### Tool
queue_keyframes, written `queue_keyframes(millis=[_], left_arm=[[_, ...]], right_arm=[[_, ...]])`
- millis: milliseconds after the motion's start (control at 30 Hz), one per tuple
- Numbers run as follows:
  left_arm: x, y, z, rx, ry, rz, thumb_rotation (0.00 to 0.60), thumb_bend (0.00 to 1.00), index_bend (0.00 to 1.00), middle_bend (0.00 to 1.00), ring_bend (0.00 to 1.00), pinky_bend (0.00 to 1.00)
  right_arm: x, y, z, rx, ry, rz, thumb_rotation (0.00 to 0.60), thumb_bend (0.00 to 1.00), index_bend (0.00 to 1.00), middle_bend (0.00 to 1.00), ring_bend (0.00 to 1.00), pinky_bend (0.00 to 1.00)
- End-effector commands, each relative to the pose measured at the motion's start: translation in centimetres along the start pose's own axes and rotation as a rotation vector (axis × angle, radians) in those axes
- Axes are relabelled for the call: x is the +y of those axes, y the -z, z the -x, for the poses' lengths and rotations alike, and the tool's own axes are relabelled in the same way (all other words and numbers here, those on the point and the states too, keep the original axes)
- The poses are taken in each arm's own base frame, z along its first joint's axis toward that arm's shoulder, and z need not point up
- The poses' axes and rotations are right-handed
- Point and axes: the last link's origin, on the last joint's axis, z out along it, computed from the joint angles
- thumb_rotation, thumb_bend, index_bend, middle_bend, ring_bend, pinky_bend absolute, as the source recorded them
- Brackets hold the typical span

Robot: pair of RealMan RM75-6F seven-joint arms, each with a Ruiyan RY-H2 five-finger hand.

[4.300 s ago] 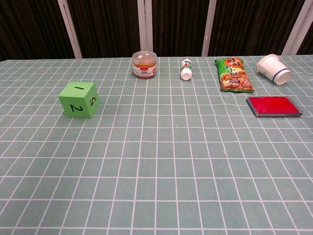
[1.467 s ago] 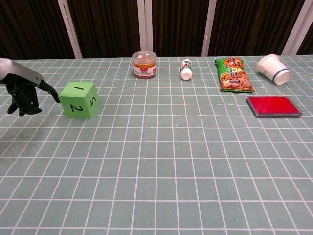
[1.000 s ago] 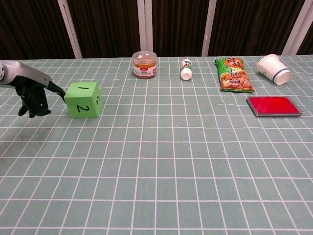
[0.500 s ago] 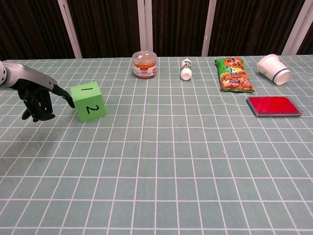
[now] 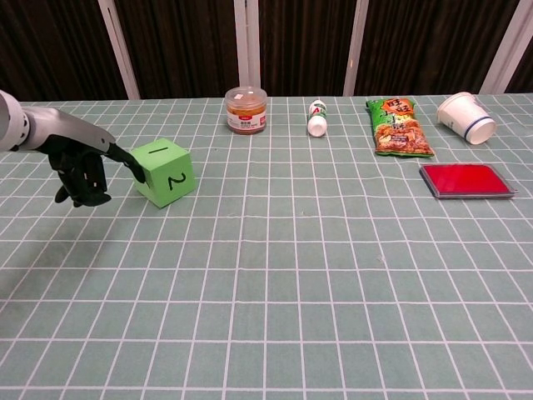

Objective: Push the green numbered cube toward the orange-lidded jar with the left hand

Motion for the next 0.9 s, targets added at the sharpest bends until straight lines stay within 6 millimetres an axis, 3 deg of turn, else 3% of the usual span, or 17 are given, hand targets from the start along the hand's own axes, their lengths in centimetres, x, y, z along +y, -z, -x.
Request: queue_keyframes(millis=[33, 900], left_arm=[[0.7, 0.0, 0.1, 0.005, -0.005, 0.011, 0.6, 0.65, 0.14, 0.75, 0.55, 0.57], [6.1, -1.8, -0.8, 0.092, -0.035, 0.049, 0.6, 0.64, 0.14, 0.75, 0.55, 0.57]], right_arm=[[0.0, 0.0, 0.0, -0.003, 0.0, 0.002, 0.6, 0.04, 0.07, 0.0, 0.0, 0.0], [0.0, -0.1, 0.3, -0.014, 0.01, 0.01, 0.6, 0.04, 0.07, 0.0, 0.0, 0.0]])
